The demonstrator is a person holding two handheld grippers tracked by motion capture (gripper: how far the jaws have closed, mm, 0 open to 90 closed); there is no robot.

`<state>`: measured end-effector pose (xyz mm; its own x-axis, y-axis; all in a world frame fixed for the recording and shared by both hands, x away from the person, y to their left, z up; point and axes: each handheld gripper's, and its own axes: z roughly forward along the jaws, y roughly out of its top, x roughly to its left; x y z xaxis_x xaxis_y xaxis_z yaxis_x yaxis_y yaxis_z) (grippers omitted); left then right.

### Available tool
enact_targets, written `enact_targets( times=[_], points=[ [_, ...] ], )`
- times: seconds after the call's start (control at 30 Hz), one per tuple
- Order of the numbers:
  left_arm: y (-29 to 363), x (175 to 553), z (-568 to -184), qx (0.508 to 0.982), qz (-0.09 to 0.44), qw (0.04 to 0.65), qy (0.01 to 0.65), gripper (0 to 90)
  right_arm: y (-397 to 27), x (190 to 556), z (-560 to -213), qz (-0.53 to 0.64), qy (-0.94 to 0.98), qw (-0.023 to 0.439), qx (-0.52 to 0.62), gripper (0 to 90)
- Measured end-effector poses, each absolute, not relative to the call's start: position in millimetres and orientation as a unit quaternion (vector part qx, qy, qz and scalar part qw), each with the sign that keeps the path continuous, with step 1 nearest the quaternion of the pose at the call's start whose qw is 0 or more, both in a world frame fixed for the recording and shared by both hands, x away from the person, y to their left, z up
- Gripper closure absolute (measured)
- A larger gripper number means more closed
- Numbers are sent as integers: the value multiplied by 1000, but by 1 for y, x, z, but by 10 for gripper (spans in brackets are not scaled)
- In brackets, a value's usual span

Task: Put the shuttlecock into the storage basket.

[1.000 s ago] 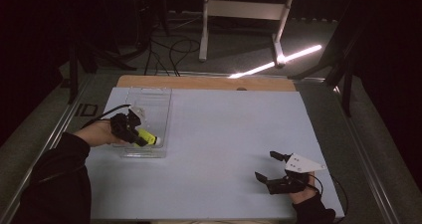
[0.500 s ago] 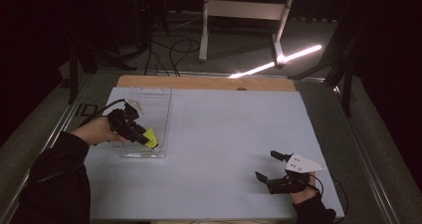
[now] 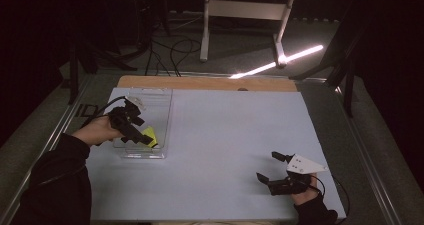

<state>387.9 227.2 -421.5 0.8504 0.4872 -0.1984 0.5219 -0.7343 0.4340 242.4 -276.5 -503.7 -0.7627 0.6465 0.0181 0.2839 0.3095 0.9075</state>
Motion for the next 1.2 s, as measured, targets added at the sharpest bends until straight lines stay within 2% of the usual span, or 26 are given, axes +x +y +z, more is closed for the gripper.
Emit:
enact_targets(
  times=[0.07,0.17,0.47,0.77,1.2],
  points=[
    [224,386,-420,934,-29,241,264,22,-277,242,-504,508,789,178,294,85],
    [219,384,-417,933,-26,245,263,1,-277,242,-504,509,789,178,295,85],
    [211,382,-406,934,2,260,246,0,-277,242,-503,509,790,178,292,85],
    [203,380,-399,932,-2,269,245,0,-276,243,-503,509,790,178,292,85],
    [164,372,-393,934,1,292,206,0,-275,244,-504,508,791,175,291,86]
  ],
)
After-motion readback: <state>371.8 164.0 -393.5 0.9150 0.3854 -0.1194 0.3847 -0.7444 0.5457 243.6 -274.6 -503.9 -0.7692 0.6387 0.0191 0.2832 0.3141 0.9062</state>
